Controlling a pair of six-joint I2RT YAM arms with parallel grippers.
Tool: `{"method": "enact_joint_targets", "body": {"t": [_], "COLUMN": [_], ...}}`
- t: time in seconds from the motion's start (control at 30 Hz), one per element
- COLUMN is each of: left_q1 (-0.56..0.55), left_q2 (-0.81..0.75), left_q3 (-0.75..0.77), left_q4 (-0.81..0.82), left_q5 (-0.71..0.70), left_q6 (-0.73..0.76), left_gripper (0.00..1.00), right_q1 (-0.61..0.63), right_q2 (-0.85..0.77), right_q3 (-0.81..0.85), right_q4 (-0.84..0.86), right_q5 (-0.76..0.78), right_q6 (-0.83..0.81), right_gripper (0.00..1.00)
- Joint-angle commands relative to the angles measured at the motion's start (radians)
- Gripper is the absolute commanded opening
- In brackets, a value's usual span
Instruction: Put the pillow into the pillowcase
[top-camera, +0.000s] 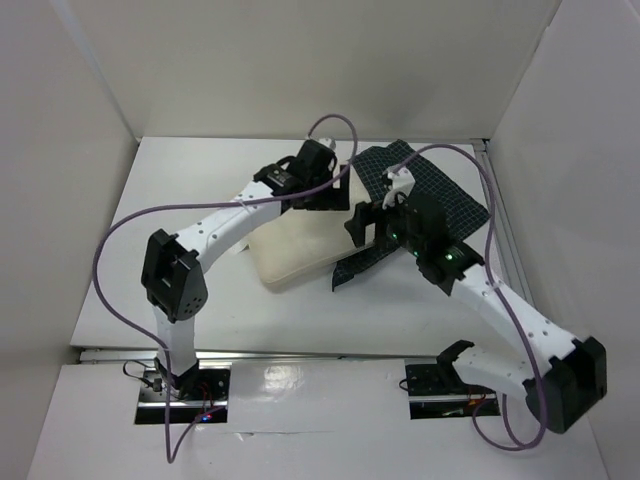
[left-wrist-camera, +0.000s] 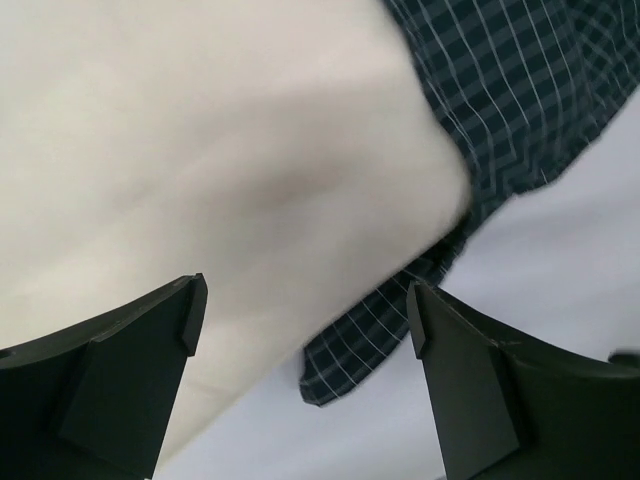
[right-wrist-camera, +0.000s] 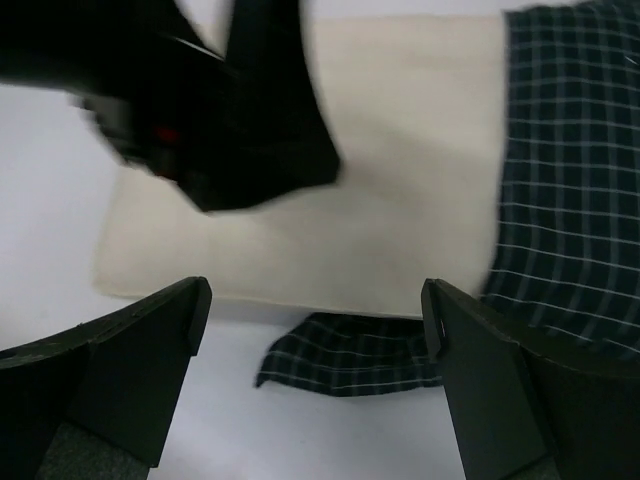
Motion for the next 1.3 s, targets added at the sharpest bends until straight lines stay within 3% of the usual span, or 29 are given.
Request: {"method": "enact_joint_targets", "body": {"t": [0.0,0.17,0.33,0.5,0.77,0.83,0.87,0.9,0.93,0.97,1.1,1.13,1.27], "left_q1": [0.101,0.192,0.192,0.192,0.16,0.151,0.151,0.151,0.142,0.142,0.119,0.119,0.109], "left_q2": [0.015,0.225,0.382,0.462,0.592,0.612,0.621,0.634,0.634,0.634,0.547,0.492,0.398], "left_q3": [0.041,0.262,0.443,0.468,0.478,0.478,0.478,0.478,0.478,0.478,0.417,0.4,0.349], "left_q4": [-0.007,-0.079,-0.076,-0.065,-0.094,-0.094,-0.094,-0.085,-0.085,-0.074,0.007,0.022,0.111], "left_q5": [0.002,0.072,0.114,0.115,0.115,0.128,0.128,0.128,0.128,0.118,0.063,0.053,0.077], "left_q6": [0.018,0.008,-0.002,0.017,0.093,0.103,0.103,0.103,0.117,0.126,0.146,0.146,0.146], "left_gripper": [1.0,1.0,1.0,1.0,0.99,0.47,0.09,0.0,0.0,0.0,0.0,0.0,0.0], "right_q1": [-0.005,-0.028,-0.132,-0.182,-0.223,-0.232,-0.232,-0.232,-0.232,-0.232,-0.232,-0.232,-0.232], "right_q2": [0.135,0.385,0.6,0.801,0.932,0.956,0.956,0.956,0.947,0.935,0.864,0.835,0.797], "right_q3": [0.132,0.272,0.429,0.551,0.625,0.625,0.64,0.651,0.651,0.64,0.631,0.631,0.602], "right_q4": [-0.055,-0.003,0.037,0.026,0.015,0.015,0.003,-0.008,-0.008,-0.008,0.015,0.024,0.038], "right_q5": [0.296,0.426,0.374,0.264,0.175,0.166,0.178,0.178,0.178,0.178,0.187,0.157,0.001], "right_q6": [-0.036,-0.116,-0.182,-0.214,-0.223,-0.223,-0.213,-0.204,-0.203,-0.203,-0.194,-0.194,-0.222], "right_gripper": [0.99,0.99,0.92,0.86,0.83,0.78,0.71,0.64,0.57,0.43,0.21,0.0,0.0]}}
